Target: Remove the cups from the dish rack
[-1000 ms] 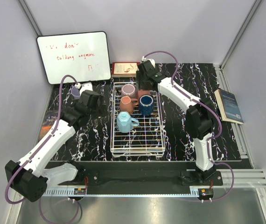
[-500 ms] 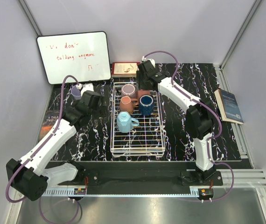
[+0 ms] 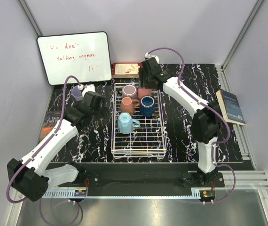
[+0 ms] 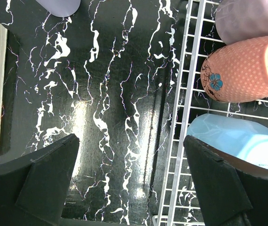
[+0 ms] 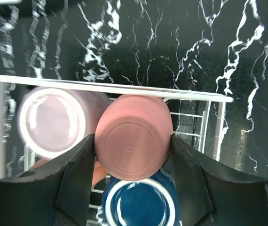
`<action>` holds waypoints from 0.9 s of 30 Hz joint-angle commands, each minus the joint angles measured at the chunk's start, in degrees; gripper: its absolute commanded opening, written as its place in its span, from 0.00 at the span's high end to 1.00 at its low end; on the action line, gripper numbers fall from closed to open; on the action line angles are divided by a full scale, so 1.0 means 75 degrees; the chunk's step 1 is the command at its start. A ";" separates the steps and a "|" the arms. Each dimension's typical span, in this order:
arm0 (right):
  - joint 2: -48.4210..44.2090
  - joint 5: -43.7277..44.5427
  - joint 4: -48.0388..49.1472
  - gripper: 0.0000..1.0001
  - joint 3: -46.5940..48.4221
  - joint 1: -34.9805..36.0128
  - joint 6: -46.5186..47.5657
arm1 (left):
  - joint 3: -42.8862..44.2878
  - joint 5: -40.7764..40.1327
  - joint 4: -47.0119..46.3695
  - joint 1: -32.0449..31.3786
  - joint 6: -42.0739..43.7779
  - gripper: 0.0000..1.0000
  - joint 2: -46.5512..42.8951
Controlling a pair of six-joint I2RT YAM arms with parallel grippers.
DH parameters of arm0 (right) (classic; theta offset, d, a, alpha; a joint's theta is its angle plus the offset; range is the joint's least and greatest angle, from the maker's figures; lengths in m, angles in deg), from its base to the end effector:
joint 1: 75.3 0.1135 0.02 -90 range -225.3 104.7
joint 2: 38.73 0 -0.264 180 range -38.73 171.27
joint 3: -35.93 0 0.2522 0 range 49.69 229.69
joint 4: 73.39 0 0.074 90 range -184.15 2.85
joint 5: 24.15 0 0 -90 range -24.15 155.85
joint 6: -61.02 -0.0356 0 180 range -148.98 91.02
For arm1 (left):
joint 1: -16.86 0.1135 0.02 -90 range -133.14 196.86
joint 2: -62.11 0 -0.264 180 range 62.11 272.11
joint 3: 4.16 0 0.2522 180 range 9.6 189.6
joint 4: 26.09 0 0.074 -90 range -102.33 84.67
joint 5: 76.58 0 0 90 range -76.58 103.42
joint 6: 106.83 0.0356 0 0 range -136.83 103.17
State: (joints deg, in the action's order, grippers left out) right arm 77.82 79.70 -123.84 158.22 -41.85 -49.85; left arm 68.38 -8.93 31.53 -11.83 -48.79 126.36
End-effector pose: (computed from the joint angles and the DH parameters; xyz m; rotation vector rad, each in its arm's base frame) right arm 0.3936 0.2498 0.2985 -0.1378 2.3265 0.1917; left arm 0.2035 -0.0959 0.3065 -0.2383 2.3365 -0.0389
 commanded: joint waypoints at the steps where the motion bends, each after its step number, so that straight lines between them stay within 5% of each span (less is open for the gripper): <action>1: -0.1090 -0.0229 -0.0018 1.00 0.0190 -0.0054 -0.0031 | 0.0342 -0.0090 -0.0211 -0.0042 0.0032 0.01 0.0070; 7: -0.1908 -0.0533 0.0249 1.00 -0.0255 -0.0066 -0.0136 | 0.0470 -0.0114 -0.0199 -0.0031 0.0008 0.01 0.0129; 12: -0.4073 -0.1833 0.2761 1.00 -0.2525 -0.0054 -0.0721 | 0.0740 -0.0044 -0.0246 -0.0042 -0.0085 0.01 0.0164; 18: -0.5167 -0.2373 0.3367 1.00 -0.3793 -0.0054 -0.1425 | 0.0776 0.0506 -0.0608 -0.0031 -0.0413 0.01 0.0036; 27: -0.6878 -0.3580 0.6342 1.00 -0.6802 -0.0066 -0.2854 | -0.0851 0.2369 -0.3628 -0.0019 -0.0987 0.01 -0.1718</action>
State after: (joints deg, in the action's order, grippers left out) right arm 30.65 59.09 -91.56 115.12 -42.09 -64.53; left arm 67.81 0.23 20.20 -11.90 -53.14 121.75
